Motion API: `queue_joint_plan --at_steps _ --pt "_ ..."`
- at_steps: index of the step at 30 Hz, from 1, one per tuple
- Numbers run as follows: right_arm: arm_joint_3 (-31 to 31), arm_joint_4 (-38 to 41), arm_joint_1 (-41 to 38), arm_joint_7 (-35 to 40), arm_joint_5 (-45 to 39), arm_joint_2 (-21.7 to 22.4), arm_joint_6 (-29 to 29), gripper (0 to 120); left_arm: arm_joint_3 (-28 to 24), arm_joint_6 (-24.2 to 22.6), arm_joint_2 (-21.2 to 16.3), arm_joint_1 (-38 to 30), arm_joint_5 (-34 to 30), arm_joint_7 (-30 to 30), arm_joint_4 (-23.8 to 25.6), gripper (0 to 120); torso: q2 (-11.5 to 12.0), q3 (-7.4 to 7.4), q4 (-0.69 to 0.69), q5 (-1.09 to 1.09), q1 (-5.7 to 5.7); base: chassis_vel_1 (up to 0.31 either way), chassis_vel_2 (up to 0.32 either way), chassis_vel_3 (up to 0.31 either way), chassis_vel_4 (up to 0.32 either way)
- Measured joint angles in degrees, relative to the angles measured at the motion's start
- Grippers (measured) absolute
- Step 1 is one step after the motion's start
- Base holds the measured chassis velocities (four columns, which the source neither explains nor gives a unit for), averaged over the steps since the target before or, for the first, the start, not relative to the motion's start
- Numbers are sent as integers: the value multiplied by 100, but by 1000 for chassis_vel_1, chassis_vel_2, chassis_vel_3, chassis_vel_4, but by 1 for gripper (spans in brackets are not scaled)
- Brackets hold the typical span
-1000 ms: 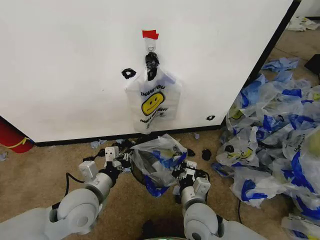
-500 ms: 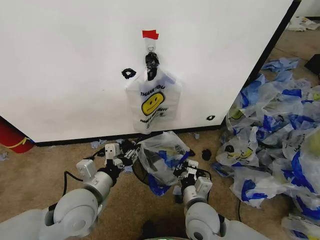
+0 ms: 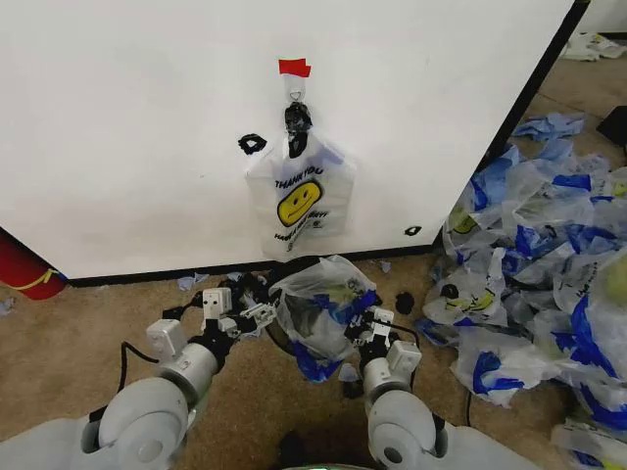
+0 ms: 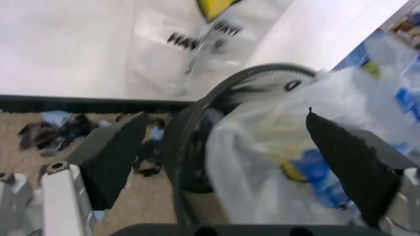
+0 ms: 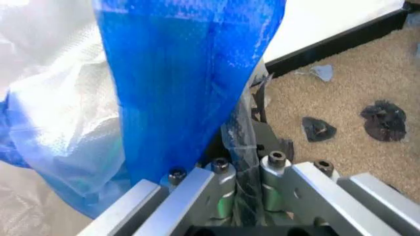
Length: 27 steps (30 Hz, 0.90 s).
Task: Pick up the garbage bag from the wall and place it over the trash bin.
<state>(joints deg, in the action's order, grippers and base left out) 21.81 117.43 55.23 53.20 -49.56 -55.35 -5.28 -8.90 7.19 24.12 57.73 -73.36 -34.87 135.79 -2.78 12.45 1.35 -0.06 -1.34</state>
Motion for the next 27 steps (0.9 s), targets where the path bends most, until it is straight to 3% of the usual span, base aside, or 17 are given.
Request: queue_joint_plan --at_steps 5,9,12,16,17,24,27 --pt "-18 -23 -47 -4 -29 -50 0 0 285 94 146 -62 -670 108 375 95 0 0 0 0 0 0 0 0 0" --pt "-11 -14 -154 15 -82 -109 1 0 325 202 319 -154 -1732 202 677 93 0 0 0 1 0 0 0 0 0" --pt "-9 67 -252 45 -152 -134 11 0 210 296 482 -198 -2365 216 661 91 0 0 0 0 0 0 0 0 0" --pt "-10 119 -284 45 -182 -128 9 0 140 344 591 -223 -2562 216 597 91 0 0 0 -1 0 0 0 0 0" --pt "-16 282 -294 -38 -256 -67 -52 0 10 388 798 -316 -2790 208 408 87 0 0 1 -1 0 0 0 0 0" --pt "-16 434 -223 -77 -239 -27 -60 0 -145 423 943 -404 -2632 225 173 86 0 0 1 0 0 0 0 0 0" --pt "-32 376 -211 -108 -210 -3 -62 0 -154 382 784 -375 -2021 387 122 86 0 0 0 1 0 0 0 0 0"
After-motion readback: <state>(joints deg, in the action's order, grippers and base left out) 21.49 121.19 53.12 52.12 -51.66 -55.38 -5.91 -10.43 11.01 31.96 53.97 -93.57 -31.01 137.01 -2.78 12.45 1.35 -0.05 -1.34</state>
